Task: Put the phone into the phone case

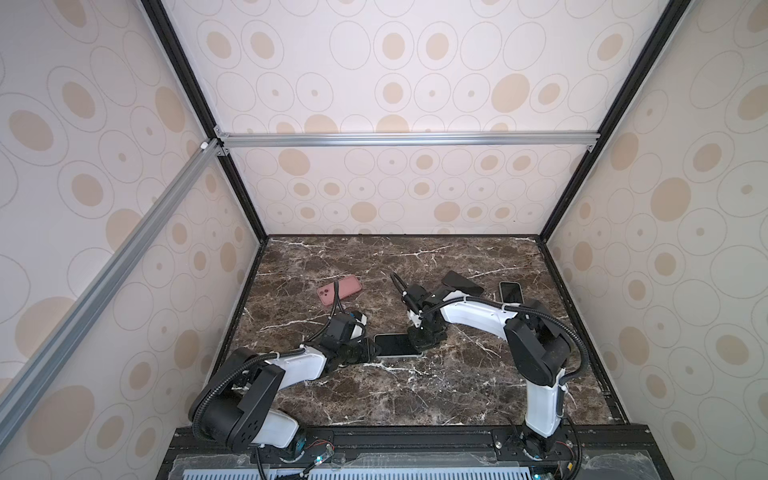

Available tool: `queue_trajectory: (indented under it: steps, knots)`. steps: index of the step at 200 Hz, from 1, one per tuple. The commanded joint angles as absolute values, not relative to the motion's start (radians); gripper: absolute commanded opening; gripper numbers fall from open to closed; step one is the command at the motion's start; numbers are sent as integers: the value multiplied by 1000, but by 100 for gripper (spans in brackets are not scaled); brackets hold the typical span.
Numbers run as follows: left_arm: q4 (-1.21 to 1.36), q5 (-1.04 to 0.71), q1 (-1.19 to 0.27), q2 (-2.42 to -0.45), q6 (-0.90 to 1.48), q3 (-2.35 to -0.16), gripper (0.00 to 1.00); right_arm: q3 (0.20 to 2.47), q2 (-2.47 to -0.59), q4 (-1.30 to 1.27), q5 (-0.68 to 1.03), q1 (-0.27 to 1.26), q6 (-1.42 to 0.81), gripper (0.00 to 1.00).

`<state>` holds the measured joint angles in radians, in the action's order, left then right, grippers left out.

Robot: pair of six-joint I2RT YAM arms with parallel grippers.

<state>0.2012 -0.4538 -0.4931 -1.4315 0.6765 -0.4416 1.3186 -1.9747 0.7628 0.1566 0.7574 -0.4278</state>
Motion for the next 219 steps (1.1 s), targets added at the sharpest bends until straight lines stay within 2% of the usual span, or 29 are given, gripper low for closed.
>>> queue_trajectory:
  steps: [1, 74, 113, 151, 181, 219]
  knots:
    - [215, -498, -496, -1464, 683, -440, 27, 1103, -2238, 444, 263, 808, -448, 18]
    - [233, -546, -495, -1473, 683, -426, 28, 972, -2164, 228, 424, 767, -524, 14]
    - [250, -581, -495, -1480, 682, -425, 29, 983, -2192, 210, 449, 767, -531, 11]
    - [267, -587, -494, -1482, 693, -419, 28, 1036, -2213, 334, 313, 779, -496, 7]
    - [303, -597, -494, -1503, 708, -420, 28, 1039, -2209, 337, 306, 785, -489, 7]
    - [255, -553, -495, -1485, 700, -424, 28, 1047, -2112, 441, 178, 784, -462, 8]
